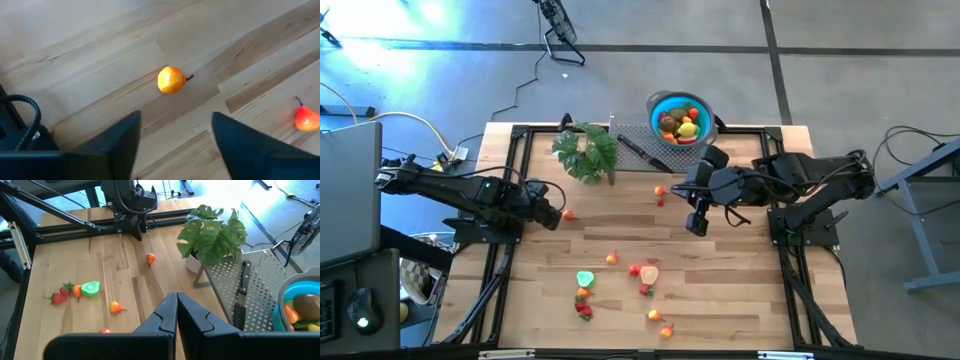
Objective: Pick & Place Fruit
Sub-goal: Put the yellow pear in the blue bowl on the shelf
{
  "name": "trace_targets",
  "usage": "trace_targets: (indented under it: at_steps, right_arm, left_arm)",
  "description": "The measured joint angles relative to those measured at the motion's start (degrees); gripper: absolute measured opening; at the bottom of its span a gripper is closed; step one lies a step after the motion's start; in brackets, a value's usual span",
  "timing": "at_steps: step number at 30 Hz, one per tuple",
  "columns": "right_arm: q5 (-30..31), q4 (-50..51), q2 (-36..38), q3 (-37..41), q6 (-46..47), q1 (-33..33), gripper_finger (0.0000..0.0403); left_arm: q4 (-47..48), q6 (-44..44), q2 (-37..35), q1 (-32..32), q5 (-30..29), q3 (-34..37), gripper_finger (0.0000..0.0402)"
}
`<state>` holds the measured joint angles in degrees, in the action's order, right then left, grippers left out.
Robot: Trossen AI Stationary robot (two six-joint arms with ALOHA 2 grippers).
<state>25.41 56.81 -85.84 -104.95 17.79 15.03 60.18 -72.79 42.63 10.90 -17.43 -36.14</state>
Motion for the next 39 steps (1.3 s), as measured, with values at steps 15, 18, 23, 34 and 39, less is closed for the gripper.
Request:
trace_targets:
  at_steps: [15,18,23,34,39]
  right_arm:
    - [-0.02,0.01,-0.02,0.00,-0.03,0.00,0.0003]
    - [-0.02,0.01,-0.04,0.00,-0.05,0.00,0.0003]
    - [-0.02,0.01,-0.04,0.00,-0.05,-0.01,0.0003]
    - [-0.02,0.01,-0.07,0.00,0.01,-0.02,0.0003]
    - [-0.02,-0.13,-0.07,0.00,0.12,-0.02,0.0003]
  left_arm:
    - [-2.37,-4.16,0.74,0.00,-0.16,0.00,0.0365]
    - [-4.40,-5.89,2.18,0.00,-2.63,0.00,0.0365]
    - [-5.10,-7.46,6.69,0.00,-2.99,0.00,0.0365]
    - [-9.56,-10.49,13.53,-0.02,-0.81,0.00,0.0365]
    - [-10.40,-10.02,14.69,-0.02,-0.07,0.00,0.0365]
